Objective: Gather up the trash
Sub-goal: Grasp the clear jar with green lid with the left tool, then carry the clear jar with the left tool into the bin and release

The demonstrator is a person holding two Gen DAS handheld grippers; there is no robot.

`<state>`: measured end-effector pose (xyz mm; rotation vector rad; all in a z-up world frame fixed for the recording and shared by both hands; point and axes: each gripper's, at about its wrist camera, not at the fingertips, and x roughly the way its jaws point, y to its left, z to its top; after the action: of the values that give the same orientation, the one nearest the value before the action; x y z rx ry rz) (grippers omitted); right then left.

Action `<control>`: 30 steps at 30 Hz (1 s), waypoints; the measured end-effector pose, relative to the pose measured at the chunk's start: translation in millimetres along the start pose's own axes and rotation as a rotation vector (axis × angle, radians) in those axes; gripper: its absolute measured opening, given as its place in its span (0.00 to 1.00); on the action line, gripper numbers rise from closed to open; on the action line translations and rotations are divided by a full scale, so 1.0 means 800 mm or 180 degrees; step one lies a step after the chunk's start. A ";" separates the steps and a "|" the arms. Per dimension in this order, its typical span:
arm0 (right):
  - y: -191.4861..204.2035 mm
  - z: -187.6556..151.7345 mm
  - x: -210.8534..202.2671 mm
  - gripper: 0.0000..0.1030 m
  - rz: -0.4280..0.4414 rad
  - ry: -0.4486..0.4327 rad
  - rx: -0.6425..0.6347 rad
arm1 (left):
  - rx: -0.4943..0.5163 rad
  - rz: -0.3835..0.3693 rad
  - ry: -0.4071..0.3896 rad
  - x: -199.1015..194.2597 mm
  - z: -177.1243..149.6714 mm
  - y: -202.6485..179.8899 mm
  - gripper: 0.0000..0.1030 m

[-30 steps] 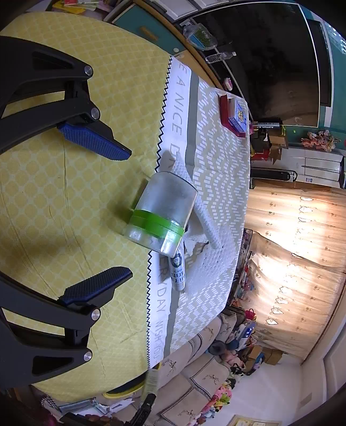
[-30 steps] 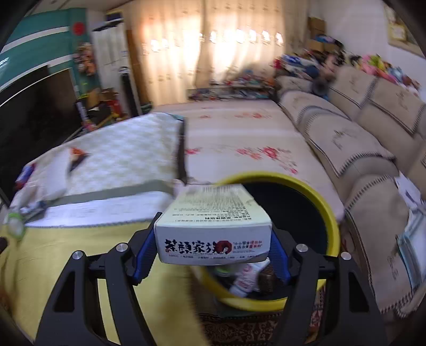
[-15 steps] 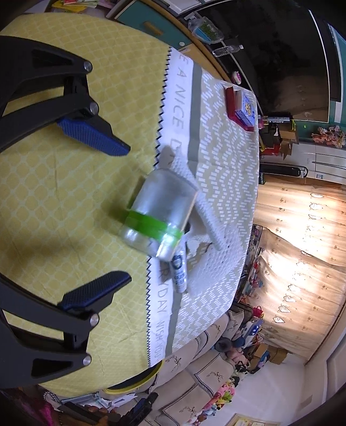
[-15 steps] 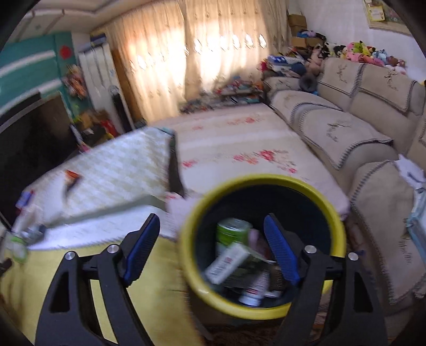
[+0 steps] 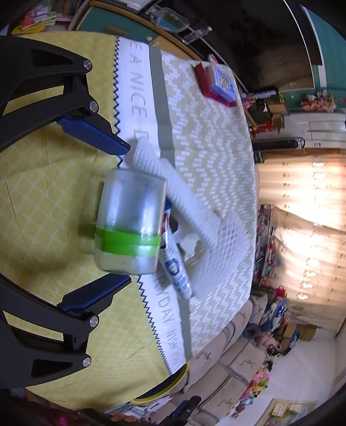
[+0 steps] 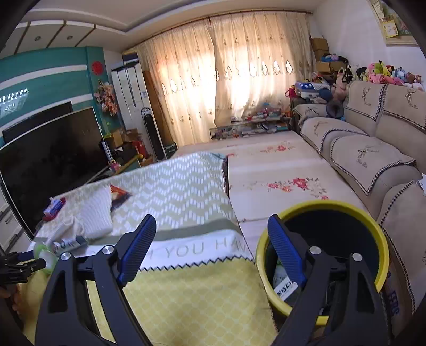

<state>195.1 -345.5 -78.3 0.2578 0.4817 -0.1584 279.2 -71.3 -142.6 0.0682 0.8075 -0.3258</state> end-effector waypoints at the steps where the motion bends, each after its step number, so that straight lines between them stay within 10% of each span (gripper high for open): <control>1: -0.001 0.000 0.001 0.79 0.0006 0.0017 0.0012 | 0.0015 -0.0004 0.0013 0.001 0.000 -0.002 0.86; 30: -0.011 -0.004 0.007 0.81 -0.0089 0.0047 0.0105 | 0.0054 0.0073 -0.0177 -0.038 0.005 -0.040 0.70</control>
<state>196.8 -353.3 -85.5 0.2849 0.4978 -0.1921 252.5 -94.4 -116.4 0.0838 0.7486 -0.3117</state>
